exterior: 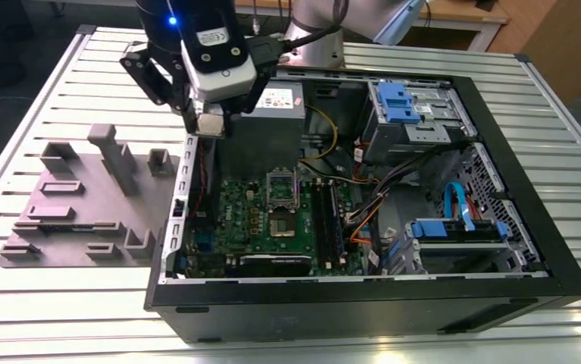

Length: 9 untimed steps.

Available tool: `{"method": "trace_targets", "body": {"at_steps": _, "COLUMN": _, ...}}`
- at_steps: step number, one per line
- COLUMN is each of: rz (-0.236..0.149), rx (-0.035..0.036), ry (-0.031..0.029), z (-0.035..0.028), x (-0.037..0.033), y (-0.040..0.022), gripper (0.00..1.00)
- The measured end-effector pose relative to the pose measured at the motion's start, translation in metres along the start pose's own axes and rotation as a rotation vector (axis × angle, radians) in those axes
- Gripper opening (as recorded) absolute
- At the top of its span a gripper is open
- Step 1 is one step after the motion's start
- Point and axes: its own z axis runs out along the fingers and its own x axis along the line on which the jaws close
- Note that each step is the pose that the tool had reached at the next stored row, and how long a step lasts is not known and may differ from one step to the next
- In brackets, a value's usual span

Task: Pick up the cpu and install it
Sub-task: 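Pick up the cpu and move it towards the insertion slot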

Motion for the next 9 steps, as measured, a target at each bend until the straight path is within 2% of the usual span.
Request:
{"method": "trace_targets", "body": {"at_steps": 4, "rz": 0.0, "rx": 0.0, "ry": 0.0001, "z": 0.0009, "x": -0.0118, "y": 0.0, "gripper": 0.47}}
{"method": "trace_targets", "body": {"at_steps": 9, "rz": 0.0, "rx": 0.0, "ry": 0.0002, "z": 0.0031, "x": -0.0319, "y": 0.0009, "gripper": 0.47}}
